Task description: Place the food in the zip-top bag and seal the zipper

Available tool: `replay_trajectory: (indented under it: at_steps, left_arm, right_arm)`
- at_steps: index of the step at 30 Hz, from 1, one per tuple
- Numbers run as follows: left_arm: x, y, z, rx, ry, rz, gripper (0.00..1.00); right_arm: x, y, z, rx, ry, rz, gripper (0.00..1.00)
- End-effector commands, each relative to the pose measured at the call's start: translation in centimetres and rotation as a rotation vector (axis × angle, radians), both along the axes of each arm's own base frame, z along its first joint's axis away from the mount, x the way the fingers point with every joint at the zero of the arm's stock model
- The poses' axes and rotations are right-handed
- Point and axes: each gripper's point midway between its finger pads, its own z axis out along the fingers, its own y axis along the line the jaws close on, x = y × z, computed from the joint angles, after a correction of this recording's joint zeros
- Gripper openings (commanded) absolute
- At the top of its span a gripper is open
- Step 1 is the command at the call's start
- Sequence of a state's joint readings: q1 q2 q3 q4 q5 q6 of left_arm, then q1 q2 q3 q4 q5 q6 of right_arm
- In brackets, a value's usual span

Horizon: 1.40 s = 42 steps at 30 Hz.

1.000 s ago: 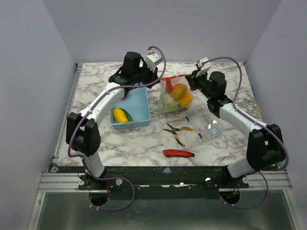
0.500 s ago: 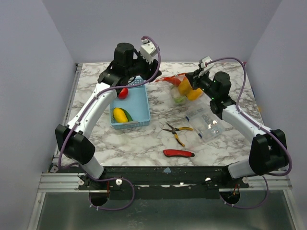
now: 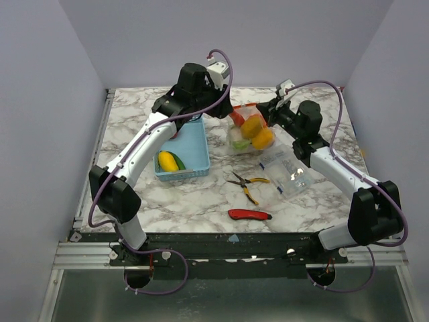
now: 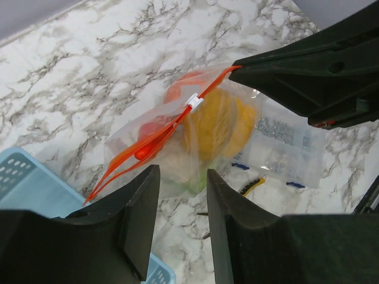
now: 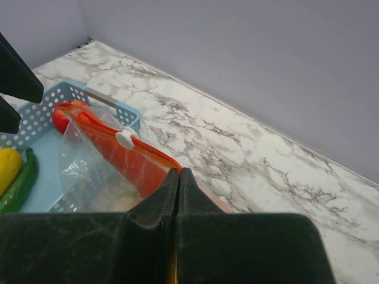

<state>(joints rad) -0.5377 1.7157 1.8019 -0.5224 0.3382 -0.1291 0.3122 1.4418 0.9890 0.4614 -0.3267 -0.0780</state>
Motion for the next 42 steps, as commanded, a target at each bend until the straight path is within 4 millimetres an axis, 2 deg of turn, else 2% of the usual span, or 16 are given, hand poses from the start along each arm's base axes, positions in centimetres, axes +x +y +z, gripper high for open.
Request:
replay_trajectory:
  at_steps: [1, 8, 12, 16, 19, 23, 28, 31, 35, 42]
  left_arm:
    - [1.1, 0.5, -0.5, -0.059, 0.071, 0.136, 0.4]
    - [3.0, 0.6, -1.9, -0.114, 0.143, 0.188, 0.46]
    - [4.2, 0.4, -2.7, -0.146, 0.191, 0.187, 0.34]
    - [5.3, 0.4, -3.0, -0.134, 0.176, 0.201, 0.27]
    - [6.1, 0.7, -3.5, -0.107, 0.173, 0.218, 0.26]
    - [6.2, 0.8, -3.7, -0.104, 0.171, 0.215, 0.26]
    - [5.3, 0.8, -2.0, -0.142, 0.125, 0.187, 0.32]
    - [5.5, 0.9, -1.6, -0.139, 0.109, 0.186, 0.33]
    - [5.9, 0.6, -2.6, -0.125, 0.133, 0.183, 0.28]
    - [6.6, 0.5, -4.0, -0.098, 0.153, 0.189, 0.24]
  right_arm:
    - [-0.5, -0.1, 2.8, 0.036, -0.089, 0.011, 0.0]
    - [-0.6, 0.1, 2.8, 0.039, -0.087, 0.025, 0.0]
    - [-0.6, 0.1, 2.7, 0.037, -0.085, 0.026, 0.0]
    - [-0.8, 0.2, 2.5, 0.035, -0.085, 0.034, 0.0]
    - [-0.7, 0.3, 2.4, 0.036, -0.083, 0.037, 0.0]
    - [-0.7, 0.3, 2.2, 0.034, -0.08, 0.039, 0.0]
    - [-0.6, 0.3, 2.2, 0.032, -0.08, 0.04, 0.0]
    - [-0.6, 0.4, 2.1, 0.033, -0.078, 0.044, 0.0]
    - [-0.6, 0.5, 2.0, 0.033, -0.075, 0.048, 0.0]
    - [-0.7, 0.4, 2.2, 0.03, -0.081, 0.045, 0.0]
